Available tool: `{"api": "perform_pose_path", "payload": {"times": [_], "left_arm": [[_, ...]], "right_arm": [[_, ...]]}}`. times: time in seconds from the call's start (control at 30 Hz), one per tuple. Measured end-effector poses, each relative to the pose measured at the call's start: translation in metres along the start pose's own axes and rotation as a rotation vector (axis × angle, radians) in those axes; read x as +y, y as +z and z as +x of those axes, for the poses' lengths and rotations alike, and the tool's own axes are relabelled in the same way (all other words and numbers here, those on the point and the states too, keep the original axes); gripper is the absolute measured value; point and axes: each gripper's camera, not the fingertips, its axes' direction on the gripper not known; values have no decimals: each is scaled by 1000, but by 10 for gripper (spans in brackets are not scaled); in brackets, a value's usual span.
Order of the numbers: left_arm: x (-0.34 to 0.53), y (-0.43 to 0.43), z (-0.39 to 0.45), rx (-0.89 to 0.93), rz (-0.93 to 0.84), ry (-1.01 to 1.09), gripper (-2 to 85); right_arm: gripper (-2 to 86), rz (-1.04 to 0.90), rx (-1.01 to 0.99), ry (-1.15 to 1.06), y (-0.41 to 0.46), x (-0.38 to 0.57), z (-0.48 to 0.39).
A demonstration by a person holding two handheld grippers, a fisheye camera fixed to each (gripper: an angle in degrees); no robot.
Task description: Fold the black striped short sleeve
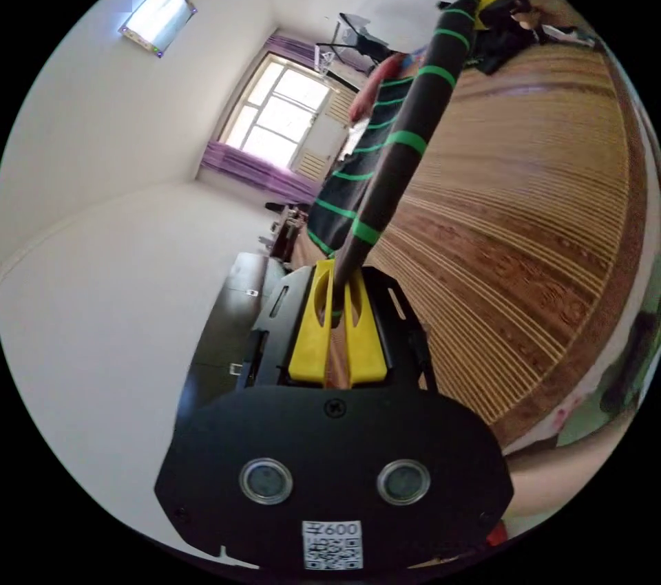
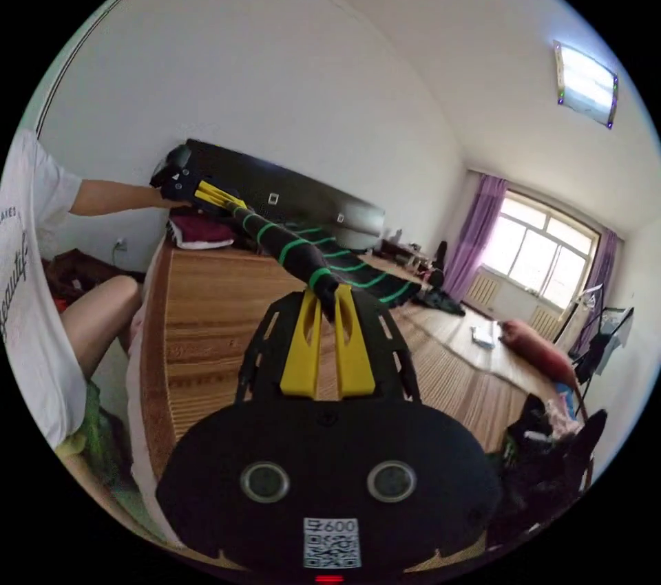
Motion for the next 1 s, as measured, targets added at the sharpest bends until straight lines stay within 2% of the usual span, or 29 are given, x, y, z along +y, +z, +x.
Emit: {"api": "perform_pose_path", "payload": {"times": [0.07,0.13,0.17,0.2,0.23,0.27,0.3,0.37,0.43,0.57,0.63,0.7,0.77,0.8,0.87,0.97,1.0], "left_arm": [[83,-5,149,155,-116,81,13],[158,-28,255,267,-216,134,13],[213,-72,289,213,-179,30,14],[242,-110,292,116,-106,-62,14],[283,-174,295,32,-29,-131,14],[308,-227,285,-10,-35,-170,14],[317,-249,273,-27,-48,-205,15],[340,-312,186,0,-62,-446,15],[335,-328,105,105,-38,-550,15],[266,-317,-70,307,25,-514,12],[229,-302,-145,372,-3,-461,10],[203,-280,-218,478,-62,-402,9],[212,-238,-291,638,-179,-360,7],[226,-226,-302,676,-222,-369,7],[302,-255,-386,716,-104,-507,6],[349,-296,-476,753,-117,-543,3],[357,-306,-491,748,-117,-541,3]], "right_arm": [[-8,-198,-36,68,13,65,-28],[-8,-280,-26,139,0,108,-53],[-9,-245,31,206,-24,125,-69],[-9,-223,80,236,-39,131,-78],[-9,-191,218,270,-69,132,-96],[-9,-155,355,290,-95,127,-114],[-9,-133,399,301,-104,122,-121],[-9,-111,407,426,-111,97,-127],[-9,-130,340,505,-83,73,-122],[-9,-108,30,540,32,17,-108],[-9,-141,-3,558,91,-7,-100],[-9,-316,-45,524,156,-27,-92],[-9,-683,-120,305,240,-32,-98],[-9,-768,-119,268,255,-26,-100],[-9,-673,-148,230,252,-12,-98],[-9,-557,-188,455,236,10,-75],[-9,-549,-195,466,234,11,-74]]}}
